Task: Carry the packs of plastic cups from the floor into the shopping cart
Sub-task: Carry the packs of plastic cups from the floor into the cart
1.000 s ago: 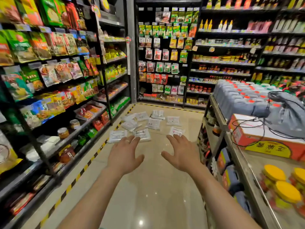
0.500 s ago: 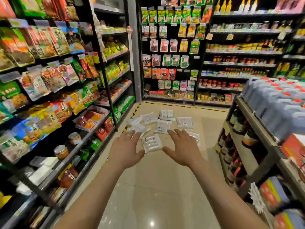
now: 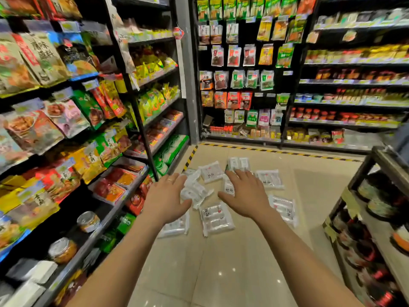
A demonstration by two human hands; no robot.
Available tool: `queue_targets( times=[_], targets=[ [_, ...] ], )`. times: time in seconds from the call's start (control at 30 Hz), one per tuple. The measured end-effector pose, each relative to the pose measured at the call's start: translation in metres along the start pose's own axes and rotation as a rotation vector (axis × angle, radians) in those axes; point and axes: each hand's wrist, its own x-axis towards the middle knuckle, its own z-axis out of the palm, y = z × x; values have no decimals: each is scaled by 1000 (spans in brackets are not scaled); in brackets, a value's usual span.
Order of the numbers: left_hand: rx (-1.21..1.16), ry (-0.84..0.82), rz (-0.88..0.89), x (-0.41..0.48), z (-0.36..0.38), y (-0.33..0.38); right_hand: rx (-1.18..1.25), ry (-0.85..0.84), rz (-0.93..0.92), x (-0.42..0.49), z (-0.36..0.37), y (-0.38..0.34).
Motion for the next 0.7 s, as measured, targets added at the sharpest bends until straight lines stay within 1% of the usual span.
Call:
queue_targets(
  times=[0.13, 0.33, 0.47, 0.57, 0.7],
  targets=[
    [-1, -17, 5, 88, 11, -23, -7, 5, 5, 89, 7, 18],
    [-18, -69, 107, 230, 66, -63, -26, -34, 133, 200, 50, 53],
    [-18, -123, 226, 341, 112, -92, -7, -50, 281, 282, 95, 74],
    [-12, -165, 344, 433, 153, -112, 11, -31, 406, 343, 131, 83],
    [-33, -307, 492, 531, 205, -124, 92, -21, 616, 402, 177, 84]
  ],
)
